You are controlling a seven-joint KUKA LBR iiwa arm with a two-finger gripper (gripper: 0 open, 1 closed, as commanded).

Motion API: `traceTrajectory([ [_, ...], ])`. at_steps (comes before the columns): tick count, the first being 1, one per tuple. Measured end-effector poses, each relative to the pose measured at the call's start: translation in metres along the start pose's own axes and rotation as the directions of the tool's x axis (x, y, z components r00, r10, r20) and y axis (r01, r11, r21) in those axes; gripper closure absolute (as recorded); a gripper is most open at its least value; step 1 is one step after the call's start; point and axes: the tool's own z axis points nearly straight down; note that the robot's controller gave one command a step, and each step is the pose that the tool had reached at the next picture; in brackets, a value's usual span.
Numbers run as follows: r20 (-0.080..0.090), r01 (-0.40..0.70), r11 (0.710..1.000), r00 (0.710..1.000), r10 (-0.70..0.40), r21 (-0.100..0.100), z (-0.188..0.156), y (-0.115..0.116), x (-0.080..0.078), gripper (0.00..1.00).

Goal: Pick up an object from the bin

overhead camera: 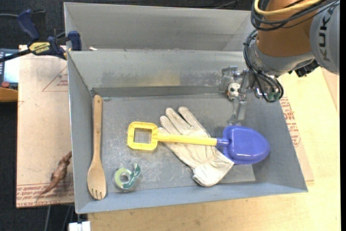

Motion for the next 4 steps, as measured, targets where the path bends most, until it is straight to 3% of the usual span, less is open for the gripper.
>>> traceTrajectory([
  [1, 0.007, 0.003, 1.000, 1.000, -0.003, 0.001, -0.005, 0.000, -0.001, 0.00],
  [2, 0.008, 0.168, 0.986, 0.986, -0.168, 0.001, 0.119, 0.065, 0.041, 0.00],
  [3, 0.018, 0.218, 0.976, 0.976, -0.218, 0.006, 0.064, 0.086, 0.056, 0.00],
  [4, 0.007, 0.193, 0.981, 0.981, -0.193, -0.001, 0.141, 0.074, 0.046, 0.00],
])
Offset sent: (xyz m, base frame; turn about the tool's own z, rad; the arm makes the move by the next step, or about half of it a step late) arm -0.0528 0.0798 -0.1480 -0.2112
